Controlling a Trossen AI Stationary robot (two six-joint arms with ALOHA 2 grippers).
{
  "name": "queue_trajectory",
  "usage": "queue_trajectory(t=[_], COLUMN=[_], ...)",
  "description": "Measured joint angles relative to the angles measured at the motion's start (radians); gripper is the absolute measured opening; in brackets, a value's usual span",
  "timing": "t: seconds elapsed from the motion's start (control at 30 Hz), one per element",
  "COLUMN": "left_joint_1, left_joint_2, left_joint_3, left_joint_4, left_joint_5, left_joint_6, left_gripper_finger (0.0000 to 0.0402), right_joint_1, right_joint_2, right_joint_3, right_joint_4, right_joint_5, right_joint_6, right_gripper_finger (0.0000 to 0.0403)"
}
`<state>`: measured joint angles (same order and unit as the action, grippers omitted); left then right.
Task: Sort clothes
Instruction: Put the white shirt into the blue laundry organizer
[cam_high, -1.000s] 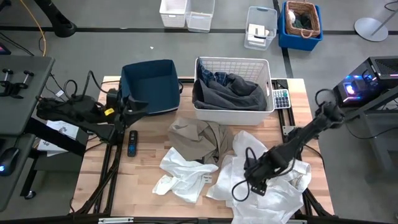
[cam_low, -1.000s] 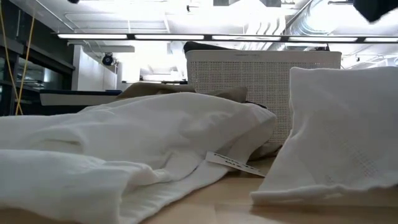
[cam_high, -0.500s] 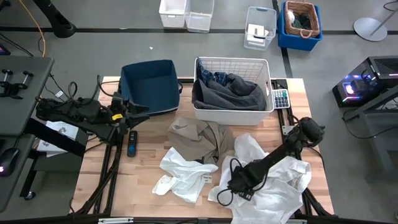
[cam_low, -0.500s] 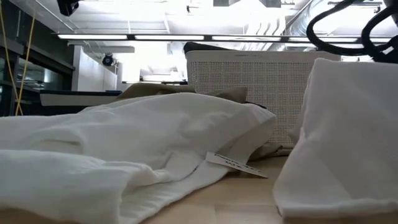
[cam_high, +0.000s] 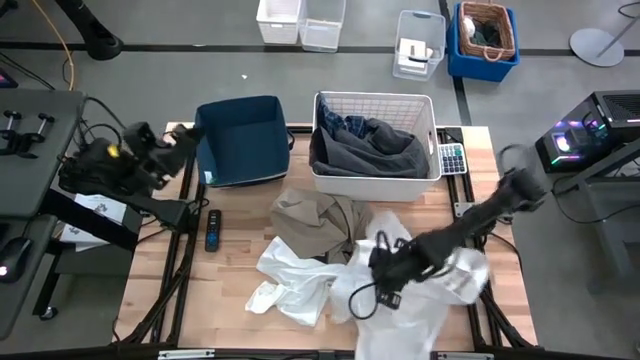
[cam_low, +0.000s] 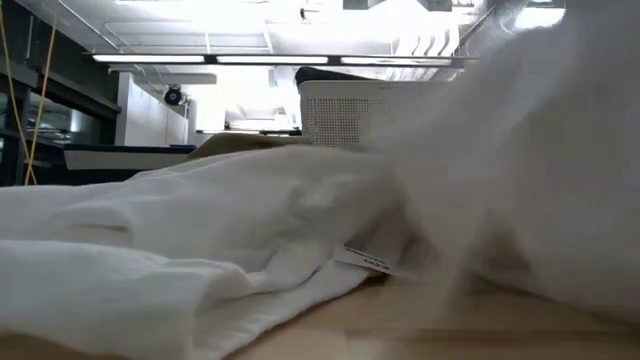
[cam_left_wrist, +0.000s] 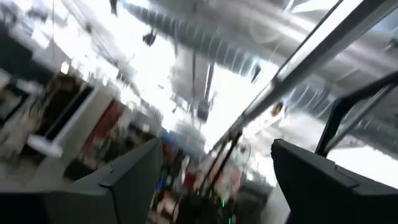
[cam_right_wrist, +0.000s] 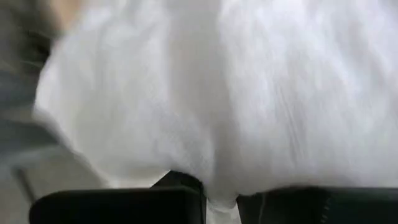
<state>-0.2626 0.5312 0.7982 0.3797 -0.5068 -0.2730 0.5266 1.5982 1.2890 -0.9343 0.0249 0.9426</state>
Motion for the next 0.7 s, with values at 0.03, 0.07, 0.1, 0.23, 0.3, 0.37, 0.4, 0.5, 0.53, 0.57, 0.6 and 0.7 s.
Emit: queue_trajectory(t=[0.03, 0.07, 0.1, 0.23, 0.3, 0.37, 0.4, 0.5, 0.53, 0.57, 0.6, 0.7], left_joint_1=[0.0, 0.0, 0.0, 0.0, 0.0, 0.0, 0.0, 0.0, 0.0, 0.0, 0.0, 0.0], left_joint_2=[0.0, 0.0, 0.0, 0.0, 0.001, 0.0, 0.0, -0.002, -0.006, -0.006, -0.008, -0.01], left_joint_3=[0.0, 0.0, 0.0, 0.0, 0.0, 0.0, 0.0, -0.001, -0.001, -0.001, -0.001, 0.0], left_joint_4=[0.034, 0.061, 0.083, 0.113, 0.111, 0.112, 0.113, 0.153, 0.188, 0.228, 0.273, 0.381], left_joint_5=[0.0, 0.0, 0.0, 0.0, 0.001, 0.001, 0.004, 0.055, 0.087, 0.119, 0.15, 0.217], left_joint_6=[0.023, 0.042, 0.059, 0.093, 0.093, 0.093, 0.093, 0.093, 0.094, 0.095, 0.097, 0.148], left_gripper_finger=[0.0291, 0.0291, 0.0291, 0.0291, 0.0291, 0.0291, 0.0291, 0.0291, 0.0291, 0.0291, 0.0291, 0.0291], right_joint_1=[-0.018, -0.043, -0.069, -0.197, -0.258, -0.314, -0.346, -0.449, -0.486, -0.519, -0.553, -0.644], right_joint_2=[-0.036, -0.065, -0.092, -0.136, -0.106, -0.058, -0.032, 0.054, 0.086, 0.12, 0.157, 0.278], right_joint_3=[0.035, 0.075, 0.123, 0.349, 0.458, 0.562, 0.613, 0.775, 0.829, 0.876, 0.922, 1.044], right_joint_4=[-0.004, -0.004, 0.009, 0.121, 0.216, 0.307, 0.355, 0.454, 0.47, 0.482, 0.492, 0.518], right_joint_5=[0.019, 0.052, 0.083, 0.121, 0.125, 0.131, 0.131, 0.13, 0.131, 0.131, 0.129, 0.106], right_joint_6=[-0.023, -0.064, -0.114, -0.326, -0.456, -0.595, -0.661, -0.812, -0.845, -0.871, -0.889, -0.899], right_gripper_finger=[0.0039, 0.0039, 0.0039, 0.0039, 0.0039, 0.0039, 0.0039, 0.0039, 0.0039, 0.0039, 0.0039, 0.0039])
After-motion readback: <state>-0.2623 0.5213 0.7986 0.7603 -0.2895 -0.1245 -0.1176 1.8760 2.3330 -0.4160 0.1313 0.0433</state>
